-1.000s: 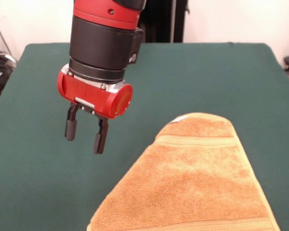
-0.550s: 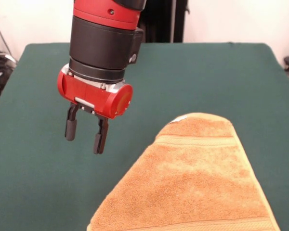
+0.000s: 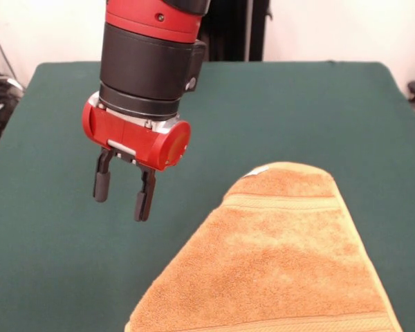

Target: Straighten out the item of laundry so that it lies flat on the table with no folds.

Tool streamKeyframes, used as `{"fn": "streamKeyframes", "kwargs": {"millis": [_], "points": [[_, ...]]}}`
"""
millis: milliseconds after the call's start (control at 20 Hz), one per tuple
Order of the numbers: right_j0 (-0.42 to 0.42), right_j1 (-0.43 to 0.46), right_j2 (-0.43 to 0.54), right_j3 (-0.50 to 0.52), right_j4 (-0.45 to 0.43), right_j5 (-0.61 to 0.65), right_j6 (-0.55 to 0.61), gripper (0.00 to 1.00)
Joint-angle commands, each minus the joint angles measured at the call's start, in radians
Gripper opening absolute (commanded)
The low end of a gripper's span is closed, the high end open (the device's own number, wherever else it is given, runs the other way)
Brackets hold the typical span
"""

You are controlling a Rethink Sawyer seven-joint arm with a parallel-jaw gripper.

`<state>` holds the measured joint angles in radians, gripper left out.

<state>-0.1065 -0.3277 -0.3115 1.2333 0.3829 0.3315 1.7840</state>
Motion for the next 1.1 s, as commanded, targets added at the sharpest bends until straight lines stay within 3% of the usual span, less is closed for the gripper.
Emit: {"fn": "streamKeyframes", "kwargs": {"millis": [50, 1100], "points": [[0.02, 0.043, 0.122, 0.061, -0.031, 0.004, 0.131, 1.0], [0.02, 0.056, 0.12, 0.033, -0.036, 0.008, 0.158, 1.0]]}}
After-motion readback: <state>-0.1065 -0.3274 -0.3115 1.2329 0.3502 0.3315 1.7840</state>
